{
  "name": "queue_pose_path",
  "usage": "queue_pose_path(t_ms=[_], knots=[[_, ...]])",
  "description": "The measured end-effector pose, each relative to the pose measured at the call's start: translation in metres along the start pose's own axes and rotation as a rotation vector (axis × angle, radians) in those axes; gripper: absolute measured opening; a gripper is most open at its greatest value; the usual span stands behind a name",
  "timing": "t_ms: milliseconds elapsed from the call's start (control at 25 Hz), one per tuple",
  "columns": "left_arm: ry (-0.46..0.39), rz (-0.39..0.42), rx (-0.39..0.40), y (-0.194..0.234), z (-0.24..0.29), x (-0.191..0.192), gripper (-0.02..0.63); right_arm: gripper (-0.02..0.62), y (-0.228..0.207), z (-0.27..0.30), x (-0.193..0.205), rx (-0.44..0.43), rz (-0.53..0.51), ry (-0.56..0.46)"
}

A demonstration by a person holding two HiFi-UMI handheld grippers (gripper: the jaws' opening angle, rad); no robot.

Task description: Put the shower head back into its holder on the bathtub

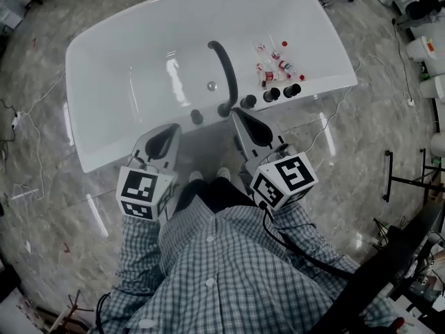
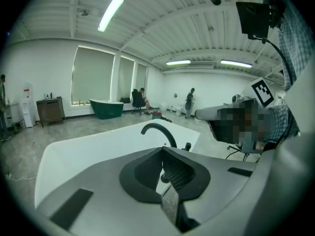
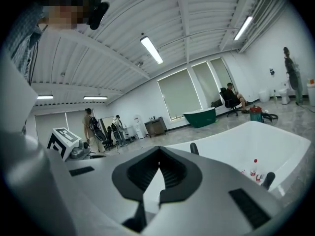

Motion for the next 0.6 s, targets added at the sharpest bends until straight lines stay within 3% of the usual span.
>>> queue_pose_path(t_ms=[280, 600], knots=[[-0.073, 0.039, 0.015, -0.006, -0.019, -0.028, 0.011, 0.012, 0.01, -0.009, -0.027, 0.0, -0.037, -0.056], [-0.19, 0.038, -0.019, -0.011, -0.04, -0.058, 0.011, 0.012, 0.025, -0.014, -0.056, -0.069, -0.089, -0.135]])
Point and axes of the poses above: the fingertips, and each gripper's own axes: z forward along the fingers, y to its left, x out of its underside, the point moved 10 cm from there along -z, backward along the fingers, and after that the axes turned 3 degrees about y, right-handed, at the moved point
